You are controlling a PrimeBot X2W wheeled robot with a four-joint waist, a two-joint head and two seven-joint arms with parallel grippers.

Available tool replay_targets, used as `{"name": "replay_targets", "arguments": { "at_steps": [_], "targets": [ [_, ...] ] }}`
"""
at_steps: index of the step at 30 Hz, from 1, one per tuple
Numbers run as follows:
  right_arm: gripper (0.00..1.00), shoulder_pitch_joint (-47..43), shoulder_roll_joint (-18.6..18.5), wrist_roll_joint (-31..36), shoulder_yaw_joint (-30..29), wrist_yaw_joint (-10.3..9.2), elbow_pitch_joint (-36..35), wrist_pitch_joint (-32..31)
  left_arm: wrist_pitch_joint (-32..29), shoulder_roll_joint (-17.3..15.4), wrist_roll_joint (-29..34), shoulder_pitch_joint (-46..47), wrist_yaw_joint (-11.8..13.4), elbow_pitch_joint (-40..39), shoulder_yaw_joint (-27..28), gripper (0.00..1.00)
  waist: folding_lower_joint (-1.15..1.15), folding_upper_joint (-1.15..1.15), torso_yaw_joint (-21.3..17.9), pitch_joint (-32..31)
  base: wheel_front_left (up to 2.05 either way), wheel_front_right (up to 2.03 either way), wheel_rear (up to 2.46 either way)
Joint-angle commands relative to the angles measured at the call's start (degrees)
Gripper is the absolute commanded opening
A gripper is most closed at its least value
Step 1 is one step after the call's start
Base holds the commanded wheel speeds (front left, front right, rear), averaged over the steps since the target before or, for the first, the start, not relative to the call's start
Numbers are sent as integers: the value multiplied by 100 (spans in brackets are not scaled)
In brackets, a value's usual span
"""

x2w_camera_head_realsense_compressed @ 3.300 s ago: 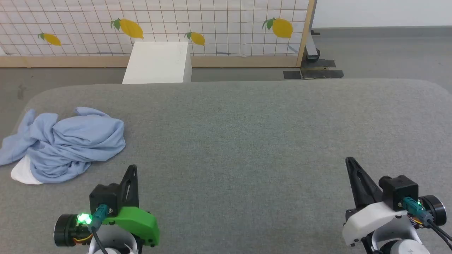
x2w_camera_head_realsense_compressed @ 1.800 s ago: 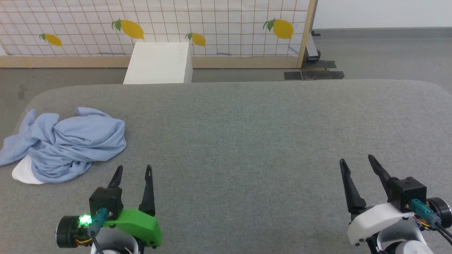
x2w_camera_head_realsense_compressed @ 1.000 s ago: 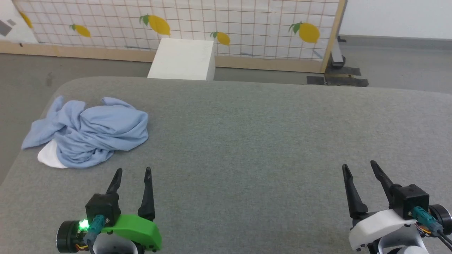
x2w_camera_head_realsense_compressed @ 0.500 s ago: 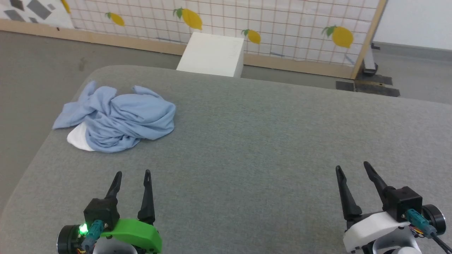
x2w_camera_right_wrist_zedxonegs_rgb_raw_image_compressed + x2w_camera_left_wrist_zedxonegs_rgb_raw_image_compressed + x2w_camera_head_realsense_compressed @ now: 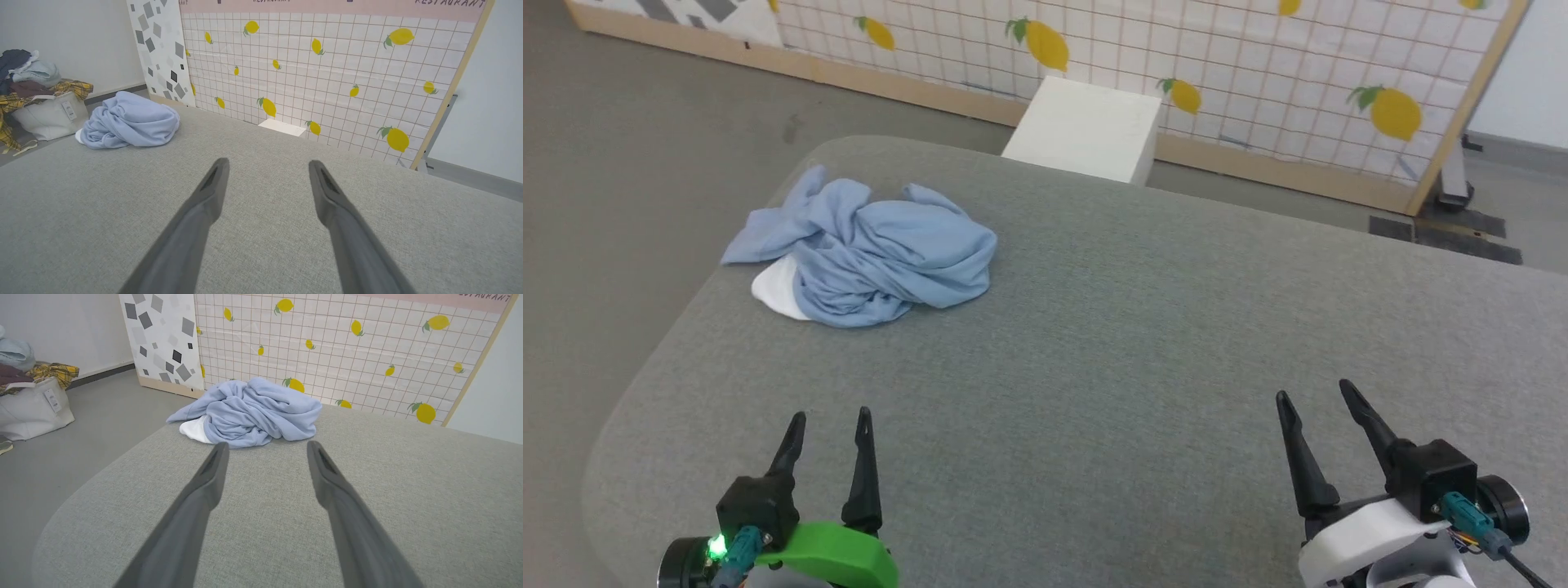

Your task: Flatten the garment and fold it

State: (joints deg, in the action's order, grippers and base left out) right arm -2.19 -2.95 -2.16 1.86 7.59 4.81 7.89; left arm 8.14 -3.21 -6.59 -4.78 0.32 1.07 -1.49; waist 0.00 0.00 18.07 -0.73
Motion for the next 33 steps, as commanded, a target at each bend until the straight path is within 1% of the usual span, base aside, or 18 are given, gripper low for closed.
{"name": "replay_targets", "arguments": {
  "at_steps": [1, 10, 33],
  "targets": [
    [100, -16, 4, -63, 20, -6, 34, 77, 56, 19, -85, -97, 15, 7, -7, 100, 0, 0, 135, -26, 0, 0, 0],
    [100, -10, 4, -93, 53, -6, 120, 185, 163, 22, -165, -182, 18, 39, -9, 100, 0, 0, 396, -52, 0, 0, 0],
    [100, -61, 6, -169, 63, -8, 286, 457, 434, 28, -352, -301, -6, 133, -81, 100, 0, 0, 857, -90, 0, 0, 0]
  ]
}}
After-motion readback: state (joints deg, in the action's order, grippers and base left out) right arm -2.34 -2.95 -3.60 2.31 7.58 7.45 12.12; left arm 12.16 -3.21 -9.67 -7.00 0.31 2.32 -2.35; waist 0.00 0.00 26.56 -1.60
